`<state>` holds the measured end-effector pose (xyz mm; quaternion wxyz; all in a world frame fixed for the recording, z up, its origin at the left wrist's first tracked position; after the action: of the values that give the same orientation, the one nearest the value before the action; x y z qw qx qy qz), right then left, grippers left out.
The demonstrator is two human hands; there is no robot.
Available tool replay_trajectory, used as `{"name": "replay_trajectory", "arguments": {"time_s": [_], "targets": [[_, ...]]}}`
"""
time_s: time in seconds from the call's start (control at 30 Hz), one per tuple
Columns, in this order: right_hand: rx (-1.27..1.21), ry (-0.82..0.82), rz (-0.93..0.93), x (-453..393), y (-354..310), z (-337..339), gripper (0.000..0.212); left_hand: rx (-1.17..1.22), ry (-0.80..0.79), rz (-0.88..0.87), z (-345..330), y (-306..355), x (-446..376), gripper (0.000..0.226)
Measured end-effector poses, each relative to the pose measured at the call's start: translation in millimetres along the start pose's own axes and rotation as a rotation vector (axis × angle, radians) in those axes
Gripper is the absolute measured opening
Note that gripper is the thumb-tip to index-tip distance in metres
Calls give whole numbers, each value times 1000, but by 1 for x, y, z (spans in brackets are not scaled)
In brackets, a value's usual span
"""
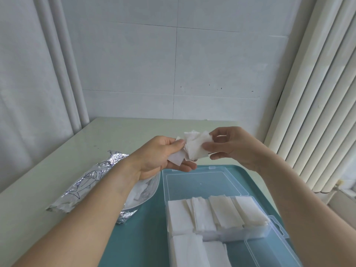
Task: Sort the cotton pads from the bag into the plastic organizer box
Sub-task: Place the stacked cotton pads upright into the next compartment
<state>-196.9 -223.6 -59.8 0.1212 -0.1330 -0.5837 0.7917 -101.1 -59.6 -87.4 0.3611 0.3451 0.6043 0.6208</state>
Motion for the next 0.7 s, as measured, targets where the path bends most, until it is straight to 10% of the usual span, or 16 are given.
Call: {"name": "replay_trajectory", "arguments": {"time_s": [0.27, 0.53, 0.7], "targets": [[-171, -41, 26, 6, -10, 8, 12, -73, 241, 26, 20, -9, -4, 34], [175, -114, 75, 6, -10, -21, 19, 296, -285, 180, -33, -12, -1, 68], [553, 78, 297, 3, -17, -23, 38, 446, -211, 147, -37, -13, -1, 33]]}}
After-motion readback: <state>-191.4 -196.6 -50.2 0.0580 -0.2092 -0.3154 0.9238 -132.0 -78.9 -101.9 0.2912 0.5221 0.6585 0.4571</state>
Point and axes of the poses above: each hand's wrist, its own x-axis away from the middle knuckle, its own z-axis out of the back of the hand, y = z × x, the point moved 5 cm from there along -x, towards the middle knuckle, and after that the axes turned 4 degrees about -x, right-handed, at the moved point
